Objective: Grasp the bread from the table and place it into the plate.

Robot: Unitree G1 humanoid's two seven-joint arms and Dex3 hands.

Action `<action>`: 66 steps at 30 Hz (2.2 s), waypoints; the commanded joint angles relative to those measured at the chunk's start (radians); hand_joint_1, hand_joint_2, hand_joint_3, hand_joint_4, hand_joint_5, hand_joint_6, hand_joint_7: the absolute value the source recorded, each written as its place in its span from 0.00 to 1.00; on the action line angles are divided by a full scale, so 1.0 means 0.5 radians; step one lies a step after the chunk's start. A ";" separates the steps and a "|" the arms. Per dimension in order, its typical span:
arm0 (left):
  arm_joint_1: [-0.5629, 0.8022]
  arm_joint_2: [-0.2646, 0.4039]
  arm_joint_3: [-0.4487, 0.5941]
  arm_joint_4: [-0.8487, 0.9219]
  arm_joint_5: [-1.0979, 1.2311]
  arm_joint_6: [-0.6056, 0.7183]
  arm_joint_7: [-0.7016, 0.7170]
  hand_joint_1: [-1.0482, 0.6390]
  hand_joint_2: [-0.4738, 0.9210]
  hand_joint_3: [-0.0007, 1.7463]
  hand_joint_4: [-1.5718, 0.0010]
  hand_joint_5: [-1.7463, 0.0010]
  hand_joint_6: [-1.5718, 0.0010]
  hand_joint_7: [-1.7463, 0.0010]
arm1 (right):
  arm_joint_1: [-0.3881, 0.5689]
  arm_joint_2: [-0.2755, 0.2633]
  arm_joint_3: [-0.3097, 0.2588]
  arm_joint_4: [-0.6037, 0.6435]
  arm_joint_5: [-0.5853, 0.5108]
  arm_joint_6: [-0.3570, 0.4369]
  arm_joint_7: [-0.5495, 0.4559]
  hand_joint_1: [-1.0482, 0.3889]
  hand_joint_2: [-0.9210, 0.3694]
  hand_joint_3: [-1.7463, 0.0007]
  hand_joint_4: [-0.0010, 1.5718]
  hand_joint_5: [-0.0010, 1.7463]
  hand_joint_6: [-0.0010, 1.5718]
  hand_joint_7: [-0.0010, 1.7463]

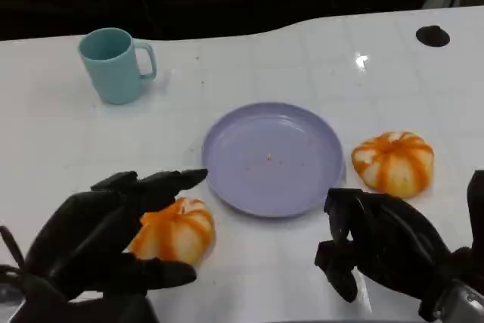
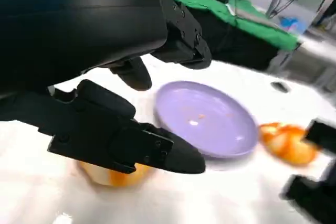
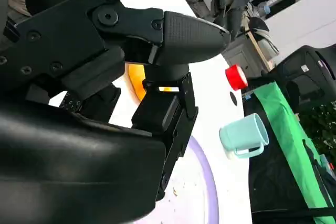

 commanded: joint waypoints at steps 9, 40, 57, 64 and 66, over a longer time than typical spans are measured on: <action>-0.355 0.096 -0.363 0.276 0.772 0.395 -0.127 0.14 1.00 0.04 0.87 0.78 0.83 0.99 | -0.002 -0.019 -0.012 -0.004 0.009 -0.006 0.014 0.07 0.16 0.60 0.81 0.93 0.70 0.88; -0.947 -0.007 -0.693 1.824 0.475 0.189 0.538 0.45 1.00 0.19 0.55 0.39 0.42 0.93 | 0.022 -0.008 -0.009 -0.075 0.013 0.034 -0.030 0.06 0.18 0.57 0.81 0.94 0.69 0.90; -0.620 0.322 -0.667 1.105 0.608 0.118 0.679 0.45 0.98 0.27 0.50 0.00 0.50 0.25 | 0.032 -0.017 -0.019 -0.111 0.025 0.064 -0.039 0.06 0.17 0.57 0.81 0.94 0.68 0.90; -0.439 0.318 -0.527 0.821 0.594 0.234 0.690 0.47 0.91 0.36 0.49 0.00 0.61 0.01 | 0.025 -0.019 -0.025 -0.104 0.032 0.078 -0.037 0.06 0.17 0.58 0.81 0.94 0.69 0.90; -0.410 0.279 -0.474 0.777 0.577 0.250 0.762 0.48 0.87 0.43 0.49 0.00 0.62 0.00 | 0.024 -0.019 -0.024 -0.103 0.028 0.081 -0.038 0.06 0.18 0.58 0.81 0.94 0.69 0.90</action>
